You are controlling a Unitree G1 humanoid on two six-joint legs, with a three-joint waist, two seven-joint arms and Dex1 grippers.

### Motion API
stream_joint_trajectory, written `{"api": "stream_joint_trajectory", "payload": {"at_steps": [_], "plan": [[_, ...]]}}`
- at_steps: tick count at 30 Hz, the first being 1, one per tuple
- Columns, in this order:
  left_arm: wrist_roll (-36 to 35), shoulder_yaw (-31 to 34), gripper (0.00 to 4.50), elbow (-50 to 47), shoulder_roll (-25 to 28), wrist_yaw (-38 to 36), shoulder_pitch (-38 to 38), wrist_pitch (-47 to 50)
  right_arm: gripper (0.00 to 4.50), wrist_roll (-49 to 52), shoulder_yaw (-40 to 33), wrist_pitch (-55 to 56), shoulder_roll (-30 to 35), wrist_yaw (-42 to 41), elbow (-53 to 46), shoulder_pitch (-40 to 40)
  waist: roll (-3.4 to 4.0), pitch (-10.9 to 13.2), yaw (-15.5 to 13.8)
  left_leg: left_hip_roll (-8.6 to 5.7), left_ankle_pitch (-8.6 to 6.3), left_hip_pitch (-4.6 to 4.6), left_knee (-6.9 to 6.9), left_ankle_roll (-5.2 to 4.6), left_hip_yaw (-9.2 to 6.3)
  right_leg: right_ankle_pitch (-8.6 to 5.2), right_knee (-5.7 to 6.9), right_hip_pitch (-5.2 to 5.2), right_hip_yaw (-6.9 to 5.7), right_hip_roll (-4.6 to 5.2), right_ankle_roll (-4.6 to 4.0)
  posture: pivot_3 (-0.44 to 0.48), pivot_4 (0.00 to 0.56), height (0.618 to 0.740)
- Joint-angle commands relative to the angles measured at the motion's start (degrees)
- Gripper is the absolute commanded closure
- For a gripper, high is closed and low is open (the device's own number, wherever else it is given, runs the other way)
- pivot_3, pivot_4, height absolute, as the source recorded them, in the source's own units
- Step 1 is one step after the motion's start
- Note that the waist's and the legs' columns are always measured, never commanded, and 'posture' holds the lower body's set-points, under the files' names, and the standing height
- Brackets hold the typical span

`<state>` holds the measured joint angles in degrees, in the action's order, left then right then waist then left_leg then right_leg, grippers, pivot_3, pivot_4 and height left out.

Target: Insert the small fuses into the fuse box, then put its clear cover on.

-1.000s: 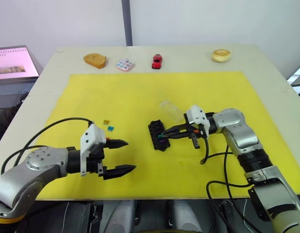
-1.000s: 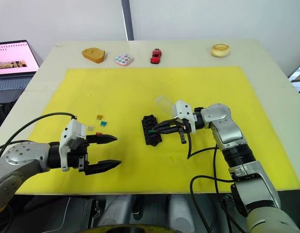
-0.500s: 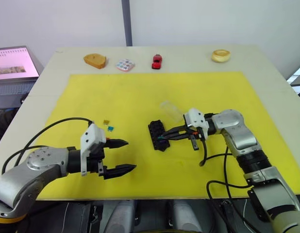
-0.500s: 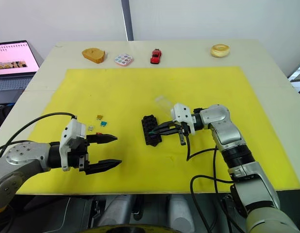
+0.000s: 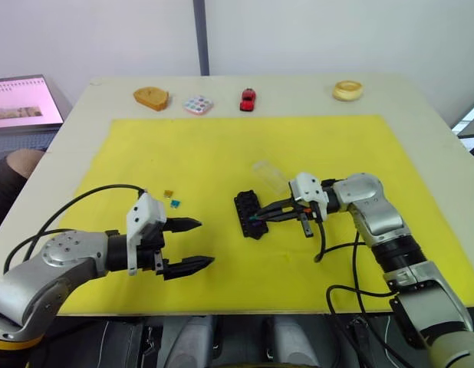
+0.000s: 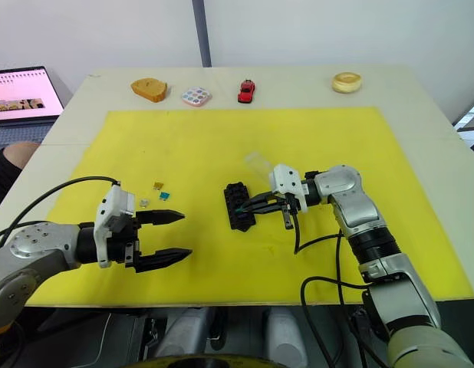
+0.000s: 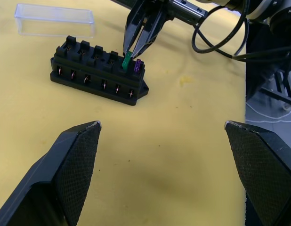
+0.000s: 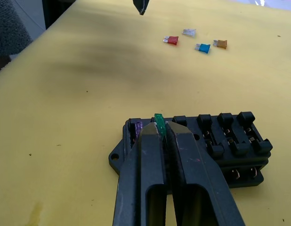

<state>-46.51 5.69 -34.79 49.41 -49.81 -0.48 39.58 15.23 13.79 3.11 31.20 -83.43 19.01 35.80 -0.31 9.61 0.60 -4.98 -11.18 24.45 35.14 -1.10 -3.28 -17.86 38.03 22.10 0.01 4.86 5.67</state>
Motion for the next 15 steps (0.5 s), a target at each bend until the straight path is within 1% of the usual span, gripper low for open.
{"api": "stream_joint_trajectory", "payload": {"at_steps": [1, 9, 11, 15], "plan": [[0.4, 0.7, 0.09, -0.9, 0.0, 0.0, -0.5, -0.5, 4.5, -1.7, 0.6, 1.7, -0.7, -0.6, 3.4, -1.1, 0.0, 0.0, 0.0, 0.0, 0.0, -0.01, 0.0, 0.0, 0.0, 0.0, 0.0, -0.01, 0.0, 0.0, 0.0, 0.0, 0.15, 0.74], [0.6, 1.0, 0.09, -0.8, 0.2, -0.3, -0.6, -0.4, 4.5, -2.0, 0.4, 4.5, -1.7, -1.7, 6.8, 0.0, 0.0, 0.0, 0.0, 0.0, 0.0, -0.03, 0.0, 0.0, 0.0, 0.0, 0.01, -0.01, 0.0, 0.0, 0.0, 0.0, 0.15, 0.74], [-1.7, 1.5, 0.09, -0.5, -1.7, 1.7, -0.2, 1.0, 4.5, -2.1, 0.3, 4.8, -1.8, -1.7, 7.2, 0.1, 0.02, 0.0, 0.0, 0.0, 0.0, -0.03, 0.0, 0.0, 0.0, 0.0, 0.0, -0.02, 0.0, 0.0, 0.0, 0.0, 0.15, 0.74], [-1.2, 0.2, 0.09, -1.3, -3.2, 3.3, -0.7, 1.8, 4.5, -2.0, 0.2, 5.3, -1.8, -1.8, 7.4, 0.3, 0.0, -0.1, 0.0, 0.0, 0.0, -0.04, 0.0, 0.0, 0.0, 0.0, 0.01, -0.03, 0.0, 0.0, 0.0, 0.0, 0.15, 0.74]]}}
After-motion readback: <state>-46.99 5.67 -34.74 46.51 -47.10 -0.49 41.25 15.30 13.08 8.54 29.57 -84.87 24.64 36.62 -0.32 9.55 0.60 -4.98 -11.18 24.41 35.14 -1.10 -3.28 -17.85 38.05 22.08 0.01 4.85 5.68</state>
